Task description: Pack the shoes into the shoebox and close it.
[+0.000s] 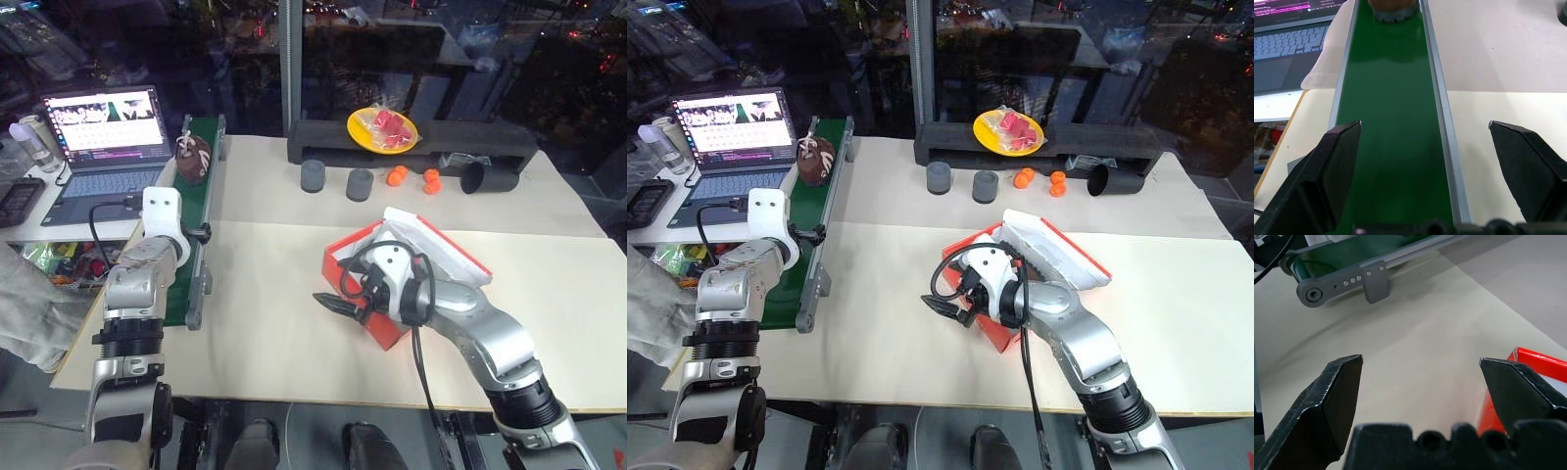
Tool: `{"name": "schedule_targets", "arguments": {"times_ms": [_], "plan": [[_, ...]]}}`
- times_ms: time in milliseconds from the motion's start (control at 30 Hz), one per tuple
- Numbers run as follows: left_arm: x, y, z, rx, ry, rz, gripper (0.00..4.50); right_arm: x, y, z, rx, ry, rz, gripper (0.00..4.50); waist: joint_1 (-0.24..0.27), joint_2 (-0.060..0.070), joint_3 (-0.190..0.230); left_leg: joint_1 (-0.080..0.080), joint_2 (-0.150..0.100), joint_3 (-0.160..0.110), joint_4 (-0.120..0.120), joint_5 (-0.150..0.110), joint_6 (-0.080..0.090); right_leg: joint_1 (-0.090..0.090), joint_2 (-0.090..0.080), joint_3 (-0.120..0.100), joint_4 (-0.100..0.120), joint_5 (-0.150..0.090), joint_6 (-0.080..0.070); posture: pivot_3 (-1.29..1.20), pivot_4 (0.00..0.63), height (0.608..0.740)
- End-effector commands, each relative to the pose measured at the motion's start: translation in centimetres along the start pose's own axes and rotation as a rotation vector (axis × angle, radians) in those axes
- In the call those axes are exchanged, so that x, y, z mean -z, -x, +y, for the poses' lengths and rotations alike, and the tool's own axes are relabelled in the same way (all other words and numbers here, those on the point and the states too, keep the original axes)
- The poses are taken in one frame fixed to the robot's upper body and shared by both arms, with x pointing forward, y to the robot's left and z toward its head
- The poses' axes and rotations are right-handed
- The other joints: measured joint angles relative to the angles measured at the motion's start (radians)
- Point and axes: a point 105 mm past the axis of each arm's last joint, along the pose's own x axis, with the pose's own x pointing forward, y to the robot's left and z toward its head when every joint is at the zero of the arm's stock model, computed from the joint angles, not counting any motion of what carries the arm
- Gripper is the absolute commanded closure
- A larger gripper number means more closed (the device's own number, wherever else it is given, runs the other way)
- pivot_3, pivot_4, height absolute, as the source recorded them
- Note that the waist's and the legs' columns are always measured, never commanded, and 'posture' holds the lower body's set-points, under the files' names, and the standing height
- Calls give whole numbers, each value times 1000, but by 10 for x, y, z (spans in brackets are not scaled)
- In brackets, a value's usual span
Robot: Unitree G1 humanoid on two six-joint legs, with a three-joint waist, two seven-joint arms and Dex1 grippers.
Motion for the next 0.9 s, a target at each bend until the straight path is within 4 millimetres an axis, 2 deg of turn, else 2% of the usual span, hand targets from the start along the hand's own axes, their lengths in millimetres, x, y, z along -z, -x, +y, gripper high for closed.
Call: {"name": "schedule_targets", "arguments": {"times_ms": [33,567,867,900], "plan": [[-17,2,11,-40,-13,-64,38,-10,4,3,-5,10,-36,0,0,0,0,0,0,0,0,0,0,0,0,0,0,0,0,0,150,740],[-13,-2,16,-74,-11,-56,38,-9,5,0,10,7,-26,0,0,0,0,0,0,0,0,0,0,0,0,0,0,0,0,0,150,740],[-1,-4,17,-80,-7,0,38,-11,6,-2,27,9,-33,0,0,0,0,0,0,0,0,0,0,0,0,0,0,0,0,0,150,740],[1,-5,17,-84,11,16,286,-12,7,-2,30,10,-34,0,0,0,0,0,0,0,0,0,0,0,0,0,0,0,0,0,150,740]]}}
